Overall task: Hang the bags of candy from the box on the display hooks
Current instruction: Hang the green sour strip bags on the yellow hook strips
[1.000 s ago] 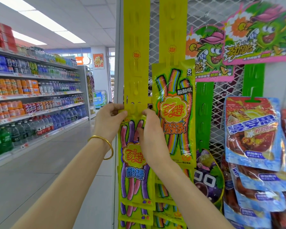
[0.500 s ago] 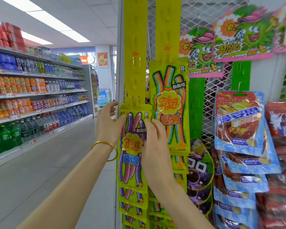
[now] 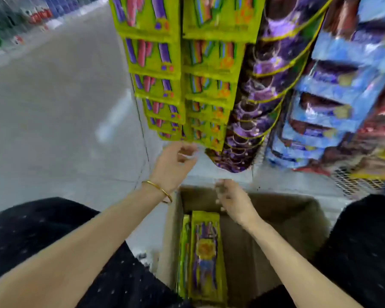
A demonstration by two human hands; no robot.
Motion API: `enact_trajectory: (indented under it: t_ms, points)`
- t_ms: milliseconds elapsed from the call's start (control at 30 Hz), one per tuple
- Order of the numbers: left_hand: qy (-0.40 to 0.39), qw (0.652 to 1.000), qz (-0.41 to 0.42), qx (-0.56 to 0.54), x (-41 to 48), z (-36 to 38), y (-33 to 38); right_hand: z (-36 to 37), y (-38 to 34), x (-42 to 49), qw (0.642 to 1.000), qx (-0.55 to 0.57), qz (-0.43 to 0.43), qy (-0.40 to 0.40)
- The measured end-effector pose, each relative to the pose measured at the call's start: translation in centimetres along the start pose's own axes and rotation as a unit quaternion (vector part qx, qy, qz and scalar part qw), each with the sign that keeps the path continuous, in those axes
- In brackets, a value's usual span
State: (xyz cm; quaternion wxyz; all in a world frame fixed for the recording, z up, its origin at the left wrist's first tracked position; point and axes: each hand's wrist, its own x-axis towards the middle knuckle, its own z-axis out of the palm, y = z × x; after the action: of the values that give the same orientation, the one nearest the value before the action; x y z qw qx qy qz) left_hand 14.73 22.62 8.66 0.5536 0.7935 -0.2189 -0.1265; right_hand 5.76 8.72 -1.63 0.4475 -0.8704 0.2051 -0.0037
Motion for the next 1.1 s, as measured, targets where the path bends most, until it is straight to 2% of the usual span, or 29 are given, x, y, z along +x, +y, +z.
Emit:
enact_trajectory:
  t_ms: [33,100,200,367,567,667,767,833,900,967,1033,1100]
  points:
    - [-0.016,1.000,-0.022,0.008,0.0,0.3,-1.1,1.5,2.9,0.0,0.998,-0.021,0.051,-0.032]
    - [-0.041,0.997,-0.049,0.041,0.2,0.2,-2.8,4.7,7.1,-0.3,0.984,0.010,0.154,-0.089]
    - [-0.051,0.993,-0.088,0.053,0.8,-0.3,-4.5,7.8,10.4,-1.1,0.960,0.043,0.246,-0.128]
    - [-0.059,0.989,-0.125,0.045,1.7,-0.3,-5.4,10.5,13.4,-0.9,0.933,0.085,0.323,-0.133]
    - [-0.062,0.987,-0.142,0.036,2.1,0.1,-5.6,13.2,14.0,0.9,0.922,0.116,0.365,-0.065]
    - [-0.062,0.987,-0.143,0.036,2.2,0.2,-5.6,14.3,13.9,1.2,0.923,0.122,0.357,-0.081]
    - [-0.067,0.987,-0.143,0.036,2.2,0.4,-5.6,14.3,13.2,1.4,0.939,0.078,0.323,-0.091]
    - [-0.071,0.987,-0.140,0.038,2.1,0.5,-5.5,13.7,12.9,1.4,0.945,0.096,0.300,-0.084]
    - [-0.071,0.986,-0.142,0.045,2.1,0.5,-5.6,12.1,12.0,1.4,0.933,0.202,0.290,-0.073]
    - [-0.066,0.985,-0.148,0.061,2.1,0.6,-6.0,9.7,10.8,1.6,0.899,0.321,0.287,-0.081]
    - [-0.060,0.980,-0.164,0.097,2.1,0.7,-6.6,6.6,9.0,2.0,0.889,0.376,0.240,-0.098]
    - [-0.063,0.971,-0.187,0.135,2.0,0.8,-6.7,3.6,6.6,2.3,0.894,0.397,0.177,-0.105]
